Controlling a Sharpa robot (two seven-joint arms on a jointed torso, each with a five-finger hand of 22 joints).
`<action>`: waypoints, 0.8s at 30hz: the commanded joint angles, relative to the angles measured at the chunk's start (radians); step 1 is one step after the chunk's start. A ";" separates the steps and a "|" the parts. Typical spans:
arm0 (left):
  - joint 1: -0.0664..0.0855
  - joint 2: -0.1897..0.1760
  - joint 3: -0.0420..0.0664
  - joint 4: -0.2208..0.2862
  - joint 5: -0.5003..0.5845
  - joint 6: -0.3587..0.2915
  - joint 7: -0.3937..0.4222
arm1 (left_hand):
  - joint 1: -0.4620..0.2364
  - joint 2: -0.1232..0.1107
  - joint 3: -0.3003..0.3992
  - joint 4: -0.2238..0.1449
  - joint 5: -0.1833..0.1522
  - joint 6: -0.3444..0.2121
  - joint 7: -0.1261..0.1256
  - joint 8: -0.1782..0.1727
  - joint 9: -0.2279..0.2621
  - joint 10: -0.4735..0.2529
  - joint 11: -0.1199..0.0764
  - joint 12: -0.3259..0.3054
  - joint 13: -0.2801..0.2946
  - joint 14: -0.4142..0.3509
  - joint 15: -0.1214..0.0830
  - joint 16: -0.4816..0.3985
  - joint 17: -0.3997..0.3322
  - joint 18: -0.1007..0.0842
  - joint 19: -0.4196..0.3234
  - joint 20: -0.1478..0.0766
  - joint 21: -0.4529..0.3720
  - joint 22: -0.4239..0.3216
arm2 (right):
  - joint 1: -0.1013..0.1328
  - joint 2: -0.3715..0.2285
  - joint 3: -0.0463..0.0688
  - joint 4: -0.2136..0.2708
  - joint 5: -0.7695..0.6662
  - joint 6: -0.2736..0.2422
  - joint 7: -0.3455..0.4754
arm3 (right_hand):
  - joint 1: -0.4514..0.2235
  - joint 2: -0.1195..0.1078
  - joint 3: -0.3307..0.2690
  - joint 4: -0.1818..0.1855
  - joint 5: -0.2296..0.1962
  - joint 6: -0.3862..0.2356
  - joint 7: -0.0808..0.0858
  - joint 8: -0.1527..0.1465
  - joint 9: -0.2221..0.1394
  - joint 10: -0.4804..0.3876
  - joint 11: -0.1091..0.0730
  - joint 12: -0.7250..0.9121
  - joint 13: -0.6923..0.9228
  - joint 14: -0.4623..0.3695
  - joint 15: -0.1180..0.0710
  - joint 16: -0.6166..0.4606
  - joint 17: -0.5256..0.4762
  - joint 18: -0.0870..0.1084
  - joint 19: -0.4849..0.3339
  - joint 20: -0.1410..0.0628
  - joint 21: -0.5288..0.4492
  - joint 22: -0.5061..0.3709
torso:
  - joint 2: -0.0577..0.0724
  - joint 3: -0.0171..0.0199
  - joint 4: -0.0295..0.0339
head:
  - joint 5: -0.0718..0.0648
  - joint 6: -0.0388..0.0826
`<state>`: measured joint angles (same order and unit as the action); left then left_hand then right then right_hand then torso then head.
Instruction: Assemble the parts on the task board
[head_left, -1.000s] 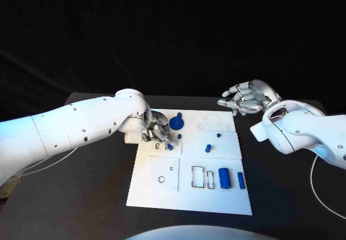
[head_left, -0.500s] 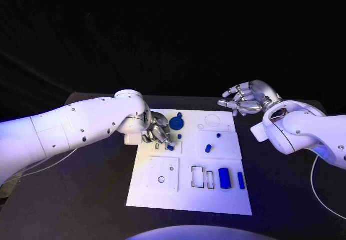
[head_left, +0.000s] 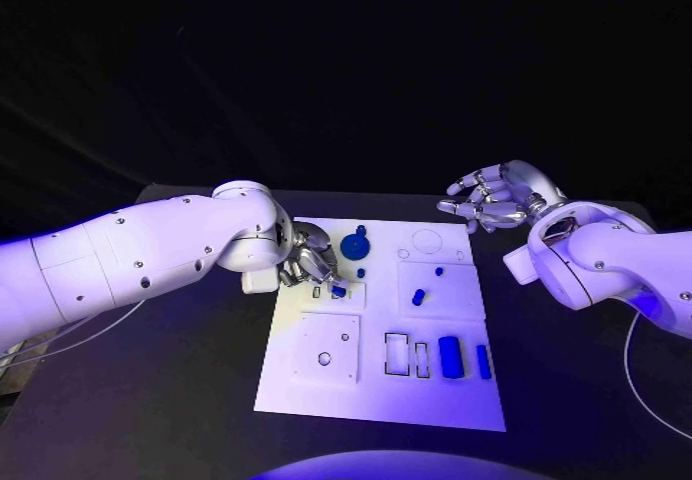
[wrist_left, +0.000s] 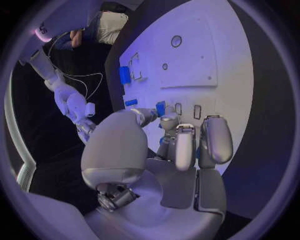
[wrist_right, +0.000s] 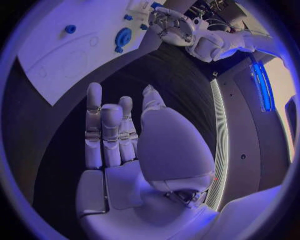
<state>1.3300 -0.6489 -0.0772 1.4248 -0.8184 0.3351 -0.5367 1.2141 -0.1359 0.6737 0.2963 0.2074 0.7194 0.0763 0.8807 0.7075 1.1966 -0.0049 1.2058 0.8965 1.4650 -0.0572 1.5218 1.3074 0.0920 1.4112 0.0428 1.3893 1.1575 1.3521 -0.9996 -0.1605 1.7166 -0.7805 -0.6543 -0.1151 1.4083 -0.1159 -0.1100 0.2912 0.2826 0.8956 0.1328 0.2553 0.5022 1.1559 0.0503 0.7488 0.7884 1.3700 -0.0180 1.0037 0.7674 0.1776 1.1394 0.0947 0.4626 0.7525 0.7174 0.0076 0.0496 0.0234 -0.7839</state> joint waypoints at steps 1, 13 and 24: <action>-0.004 -0.010 -0.002 0.017 -0.014 -0.083 0.019 | -0.018 -0.007 0.195 -0.185 0.010 0.013 -0.004 0.007 0.003 0.013 0.000 0.007 0.009 0.070 -0.010 0.005 0.114 -0.012 -0.002 -0.002 0.004 0.002 | -0.001 -0.002 0.000 0.002 -0.007 0.012 0.005 | 0.000 0.005 0.004 0.001 -0.001 -0.001 -0.002 0.005 0.001 -0.004 -0.002 -0.005 -0.002 0.002 -0.002 -0.007 -0.002 0.005 0.006 -0.002 -0.006 -0.003 | 0.000 -0.0003 -0.0009 | 0.001 -0.001; -0.023 -0.028 -0.006 0.029 -0.051 -0.152 0.020 | -0.051 -0.016 0.229 -0.201 0.010 0.025 -0.009 0.010 0.012 0.094 -0.004 0.092 0.142 0.070 -0.014 0.005 0.114 -0.012 -0.001 -0.006 0.003 0.002 | -0.002 -0.002 0.000 0.000 -0.006 0.012 0.008 | -0.002 0.005 0.004 0.002 -0.001 -0.001 -0.002 0.006 0.001 -0.004 -0.002 -0.005 -0.003 0.003 -0.002 -0.007 -0.001 0.005 0.006 -0.002 -0.007 -0.004 | 0.001 -0.0012 -0.0011 | 0.003 -0.002; -0.029 -0.025 -0.007 0.029 -0.085 -0.159 0.016 | -0.093 -0.004 0.250 -0.211 0.008 0.017 -0.014 0.027 0.037 0.209 -0.008 0.233 0.367 0.071 -0.017 0.005 0.114 -0.012 -0.001 -0.010 0.001 0.002 | -0.003 -0.002 -0.001 0.000 -0.006 0.013 0.009 | -0.004 0.006 0.004 0.002 -0.002 -0.002 -0.002 0.006 0.001 -0.004 -0.002 -0.005 -0.005 0.003 -0.002 -0.010 -0.001 0.005 0.007 -0.001 -0.009 -0.005 | 0.003 -0.0005 -0.0023 | 0.005 -0.002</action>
<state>1.3013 -0.6769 -0.0843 1.4520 -0.8797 0.1901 -0.5297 1.1291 -0.1420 0.7498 0.2535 0.2180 0.7340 0.0720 0.9052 0.7443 1.4014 -0.0141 1.4352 1.2623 1.4686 -0.0678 1.5217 1.3074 0.0921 1.4076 0.0393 1.3893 1.1596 1.3496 -1.0017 -0.1610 1.7156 -0.7804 -0.6540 -0.1133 1.4083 -0.1159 -0.1100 0.2912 0.2826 0.8956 0.1327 0.2553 0.5020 1.1560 0.0503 0.7488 0.7843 1.3700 -0.0179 0.9996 0.7676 0.1777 1.1395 0.0948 0.4585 0.7481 0.7200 0.0069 0.0468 0.0302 -0.7851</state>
